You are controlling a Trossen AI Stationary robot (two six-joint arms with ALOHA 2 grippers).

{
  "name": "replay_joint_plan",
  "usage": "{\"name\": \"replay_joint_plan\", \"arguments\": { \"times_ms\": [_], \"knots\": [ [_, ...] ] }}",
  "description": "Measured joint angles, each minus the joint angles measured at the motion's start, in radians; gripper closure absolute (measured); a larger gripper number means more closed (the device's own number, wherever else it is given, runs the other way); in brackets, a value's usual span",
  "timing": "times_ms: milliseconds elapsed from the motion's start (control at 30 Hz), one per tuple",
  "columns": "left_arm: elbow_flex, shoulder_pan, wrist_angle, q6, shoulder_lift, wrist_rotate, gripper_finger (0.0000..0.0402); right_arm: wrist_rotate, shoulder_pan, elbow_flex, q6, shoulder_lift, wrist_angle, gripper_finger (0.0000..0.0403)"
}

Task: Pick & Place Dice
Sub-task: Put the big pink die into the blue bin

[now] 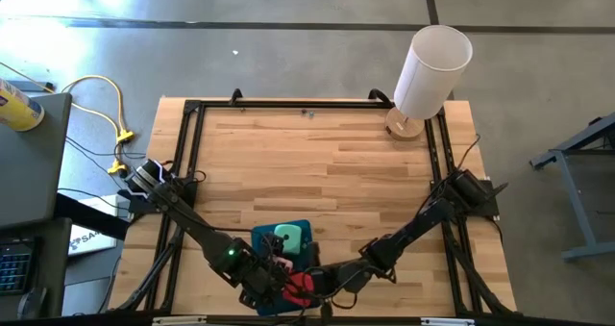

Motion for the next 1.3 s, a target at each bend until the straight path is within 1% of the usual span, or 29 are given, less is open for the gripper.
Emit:
{"name": "replay_joint_plan", "arguments": {
  "times_ms": [100,333,500,867,1000,1067,1300],
  "knots": [
    [0.0,0.0,0.0,0.0,0.0,0.001,0.0002,-0.03,-0.004,0.0,0.013,0.0,0.0,0.0204],
    [0.0,0.0,0.0,0.0,0.0,0.002,0.0002,-0.038,-0.017,0.0,0.005,0.0,0.0,0.0204],
    [0.0,0.0,0.0,0.0,0.0,0.002,0.0002,-0.084,-0.04,0.001,0.024,0.0,0.003,0.0204],
    [0.0,0.0,0.0,0.0,0.0,0.002,0.0002,-0.131,-0.059,0.001,0.054,0.0,-0.012,0.0204],
    [0.0,0.0,0.0,0.0,0.0,0.002,0.0002,-0.145,-0.072,0.002,0.072,0.028,0.029,0.0204],
    [0.0,0.0,-0.001,0.003,0.0,0.006,0.0002,-0.171,-0.081,0.01,0.076,0.045,0.043,0.0204],
    [-0.001,-0.001,-0.003,0.003,0.0,0.016,0.0002,-0.158,-0.084,0.019,0.076,0.061,0.034,0.0204]
  ]
}}
